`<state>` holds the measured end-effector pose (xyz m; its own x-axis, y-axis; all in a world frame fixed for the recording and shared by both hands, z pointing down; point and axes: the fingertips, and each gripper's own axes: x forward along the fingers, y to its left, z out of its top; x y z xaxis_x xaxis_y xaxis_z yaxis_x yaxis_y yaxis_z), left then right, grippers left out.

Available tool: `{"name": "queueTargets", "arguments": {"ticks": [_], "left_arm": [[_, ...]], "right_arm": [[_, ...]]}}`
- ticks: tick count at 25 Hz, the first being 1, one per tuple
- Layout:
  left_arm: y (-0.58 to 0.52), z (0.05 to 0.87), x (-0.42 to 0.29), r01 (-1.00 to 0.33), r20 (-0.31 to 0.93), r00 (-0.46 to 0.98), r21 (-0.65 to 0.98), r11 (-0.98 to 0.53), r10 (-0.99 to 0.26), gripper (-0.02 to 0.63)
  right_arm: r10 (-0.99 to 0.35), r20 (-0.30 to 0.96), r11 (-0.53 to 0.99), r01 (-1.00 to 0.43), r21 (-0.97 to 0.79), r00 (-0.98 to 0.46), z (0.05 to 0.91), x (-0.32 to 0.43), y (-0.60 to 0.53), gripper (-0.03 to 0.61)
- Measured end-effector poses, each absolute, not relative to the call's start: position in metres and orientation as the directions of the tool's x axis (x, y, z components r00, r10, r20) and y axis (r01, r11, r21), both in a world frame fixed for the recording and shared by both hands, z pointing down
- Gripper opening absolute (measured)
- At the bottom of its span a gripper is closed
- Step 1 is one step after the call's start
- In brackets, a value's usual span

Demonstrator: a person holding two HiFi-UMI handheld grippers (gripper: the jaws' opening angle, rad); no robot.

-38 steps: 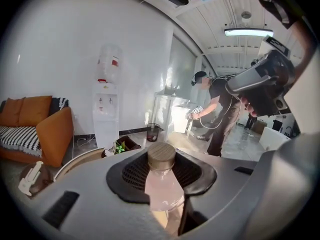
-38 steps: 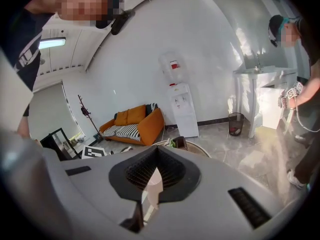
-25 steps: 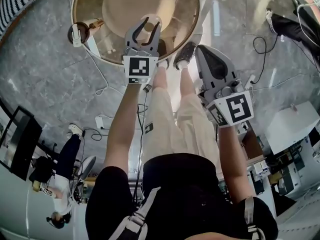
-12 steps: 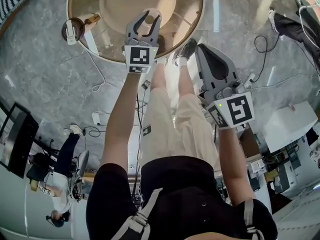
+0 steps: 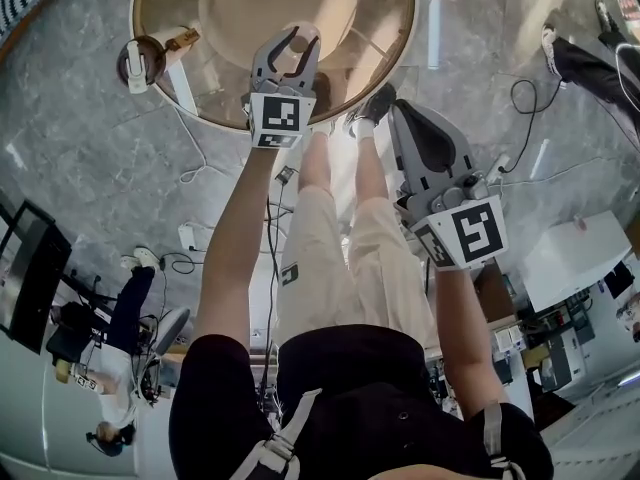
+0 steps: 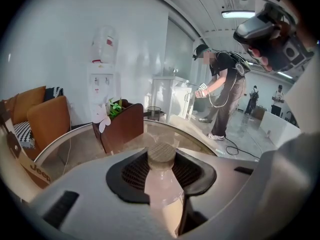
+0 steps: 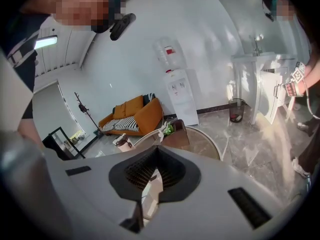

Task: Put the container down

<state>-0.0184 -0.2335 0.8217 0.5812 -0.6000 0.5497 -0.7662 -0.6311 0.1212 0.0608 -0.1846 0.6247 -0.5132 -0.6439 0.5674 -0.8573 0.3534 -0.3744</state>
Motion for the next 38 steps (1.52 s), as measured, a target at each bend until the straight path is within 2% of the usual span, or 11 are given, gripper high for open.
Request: {"name": "queueTargets", "arguments": {"ticks": [20,32,38], "left_arm": [[-0.229,0.847,-0.022,-0.766,0.595,0.556,0.096,-0.636,-0.580,0.140],[-0.226,0.845,-0.018,-0.733,0.600,0.580,0.088,-0.675,-0.551,0.140],[-0.228,0.832,-0.016,-0.712,0.593,0.589,0.060,-0.699,-0.549,0.160]], "right_arm": [[-0.609,0.594,0.354,-0.850,-0.390,-0.526,0.634,0.060,-0.176,0.005],[-0.617,0.587,0.365,-0.851,-0.376,-0.524,0.616,0.060,-0.180,0.005],[-0.632,0.573,0.383,-0.853,-0.354,-0.522,0.598,0.063,-0.186,0.005]]}}
